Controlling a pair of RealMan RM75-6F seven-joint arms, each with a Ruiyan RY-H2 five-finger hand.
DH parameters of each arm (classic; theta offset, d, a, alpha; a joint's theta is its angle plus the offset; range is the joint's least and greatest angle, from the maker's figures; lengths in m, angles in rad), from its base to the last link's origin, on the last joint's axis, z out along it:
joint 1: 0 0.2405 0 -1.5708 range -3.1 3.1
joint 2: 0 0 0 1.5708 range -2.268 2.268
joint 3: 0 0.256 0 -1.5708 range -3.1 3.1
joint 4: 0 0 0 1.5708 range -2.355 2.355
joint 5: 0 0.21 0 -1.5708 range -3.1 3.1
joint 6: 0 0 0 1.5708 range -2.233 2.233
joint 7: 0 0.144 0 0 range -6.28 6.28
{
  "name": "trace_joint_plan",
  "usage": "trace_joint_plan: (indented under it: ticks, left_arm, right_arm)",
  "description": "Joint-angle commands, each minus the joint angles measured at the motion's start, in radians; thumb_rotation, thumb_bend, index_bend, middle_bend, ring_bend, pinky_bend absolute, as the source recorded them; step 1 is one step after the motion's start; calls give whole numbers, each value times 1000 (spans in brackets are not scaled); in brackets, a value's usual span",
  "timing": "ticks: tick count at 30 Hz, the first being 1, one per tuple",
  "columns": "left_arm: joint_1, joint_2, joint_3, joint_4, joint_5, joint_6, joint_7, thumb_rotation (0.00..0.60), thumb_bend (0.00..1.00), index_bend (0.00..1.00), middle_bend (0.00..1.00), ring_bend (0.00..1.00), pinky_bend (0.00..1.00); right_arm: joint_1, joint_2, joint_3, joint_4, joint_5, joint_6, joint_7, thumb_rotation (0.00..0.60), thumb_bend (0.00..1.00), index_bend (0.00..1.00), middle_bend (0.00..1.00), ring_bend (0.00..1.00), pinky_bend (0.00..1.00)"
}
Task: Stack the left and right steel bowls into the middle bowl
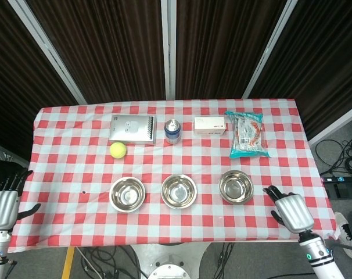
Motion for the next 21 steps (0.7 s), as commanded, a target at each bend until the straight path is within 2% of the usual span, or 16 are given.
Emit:
trace_joint_plan:
  ticks: [1,6,11,18,21]
  left_arm:
    - [1,-1,0,5,-2,-1,-1,600,102,201,216,164,251]
    - [7,1,0,14,-12,-4,-5,600,108,201,216,164,251]
    - [11,3,1,23,-18,-7,-8,600,234,201,216,164,251]
    - [12,5,-9,33,-27,-7,-23,600,244,201,216,164,252]
    - [13,5,-9,34,-29,-9,-29,600,286,201,216,164,251]
  right_arm:
    - [41,-15,14,5,-12,-40,-30,600,205,298,296,683,694]
    - [83,-22,16,-10,-2,-106,-50,600,206,334,325,711,697]
    - [101,-38,7,-1,18,-150,-49,600,197,337,328,713,697]
    - [118,-65,-3,23,31,-178,-56,600,133,337,331,715,697]
    - [128,-92,3,55,29,-174,-32,600,120,354,345,727,697]
